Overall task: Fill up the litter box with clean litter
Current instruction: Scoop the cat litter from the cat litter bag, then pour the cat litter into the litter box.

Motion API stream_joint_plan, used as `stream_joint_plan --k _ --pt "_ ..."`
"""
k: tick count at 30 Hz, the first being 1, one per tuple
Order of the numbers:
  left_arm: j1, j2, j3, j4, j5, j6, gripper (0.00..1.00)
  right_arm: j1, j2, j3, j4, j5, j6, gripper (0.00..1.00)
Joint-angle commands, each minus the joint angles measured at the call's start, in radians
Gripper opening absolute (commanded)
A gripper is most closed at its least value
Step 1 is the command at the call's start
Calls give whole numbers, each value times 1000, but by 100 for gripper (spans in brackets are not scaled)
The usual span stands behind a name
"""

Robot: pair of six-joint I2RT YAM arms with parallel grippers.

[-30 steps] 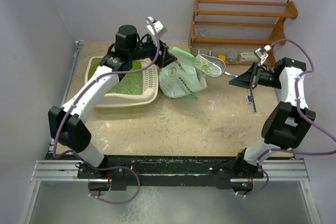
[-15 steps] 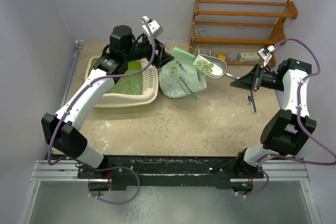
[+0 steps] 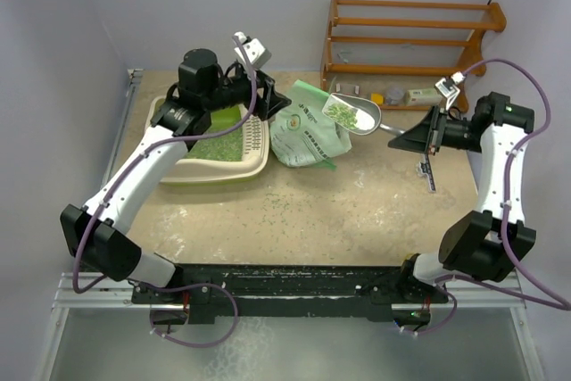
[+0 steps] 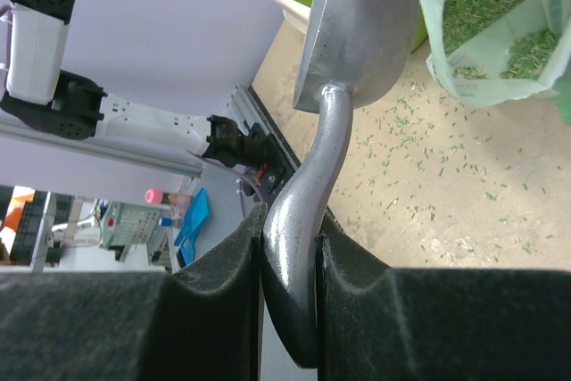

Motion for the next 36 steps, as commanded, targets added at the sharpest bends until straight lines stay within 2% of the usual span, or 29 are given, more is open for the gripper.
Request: stream_joint_plan --k 1,13,19,22,36 --pt "7 -61 -19 41 -24 6 67 62 -23 56 80 -14 109 0" --pt "8 -143 -63 32 -64 5 65 236 -31 109 437 79 490 0" --pt "8 -196 -89 20 -103 11 65 316 14 157 447 82 500 0" --pt "7 -214 -98 14 -114 9 64 352 49 204 505 118 569 0" --pt "8 -293 -120 -30 -175 12 61 556 287 485 505 200 583 0"
